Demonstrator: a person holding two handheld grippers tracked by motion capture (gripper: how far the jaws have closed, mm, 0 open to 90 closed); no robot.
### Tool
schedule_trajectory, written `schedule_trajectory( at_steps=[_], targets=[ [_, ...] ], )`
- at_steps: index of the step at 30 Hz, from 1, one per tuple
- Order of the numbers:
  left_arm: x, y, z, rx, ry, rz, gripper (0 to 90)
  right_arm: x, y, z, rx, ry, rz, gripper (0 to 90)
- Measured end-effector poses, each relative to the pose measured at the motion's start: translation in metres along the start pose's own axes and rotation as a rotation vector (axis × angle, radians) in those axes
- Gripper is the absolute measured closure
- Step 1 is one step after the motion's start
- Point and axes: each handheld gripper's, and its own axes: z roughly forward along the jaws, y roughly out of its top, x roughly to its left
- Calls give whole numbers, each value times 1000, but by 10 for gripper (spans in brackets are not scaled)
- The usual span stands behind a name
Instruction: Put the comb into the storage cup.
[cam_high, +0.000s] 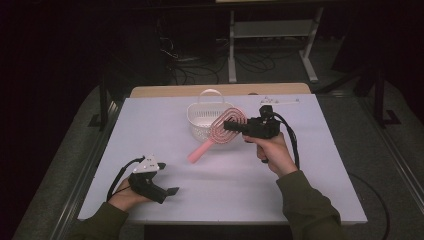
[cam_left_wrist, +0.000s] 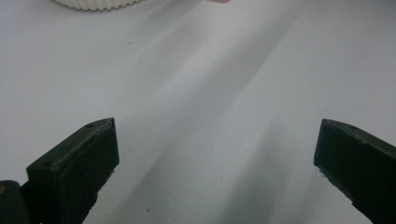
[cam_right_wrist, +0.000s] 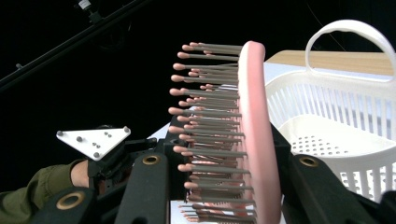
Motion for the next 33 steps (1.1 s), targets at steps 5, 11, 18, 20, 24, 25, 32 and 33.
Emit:
schedule_trajectory(
  at_steps=[5, 11, 18, 20, 24, 25, 32, 33],
  targets=[
    [0, 0, 0, -1, -2, -2, 0, -2, 3, -2, -2, -5, -2, 630],
    [0, 0, 0, -6, 0, -1, 0, -3, 11, -4, -13, -13, -9, 631],
    [0, 1, 0, -9, -12, -7, 0, -4, 22, -7, -34, -15, -10, 631],
    [0, 1, 1, -5, -13, -10, 0, -3, 26, -7, -42, -15, -13, 631],
    [-1, 1, 1, -4, -18, -5, 0, -2, 33, -9, -53, -17, -22, 631],
    [-1, 0, 1, -2, -18, -3, 0, -3, 34, -9, -55, -19, -24, 631],
    [-1, 0, 1, 0, -16, 0, 0, -4, 44, -13, -81, -24, -22, 631],
    [-2, 0, 1, -1, -15, 0, 0, -4, 45, -14, -83, -24, -22, 631]
  ],
)
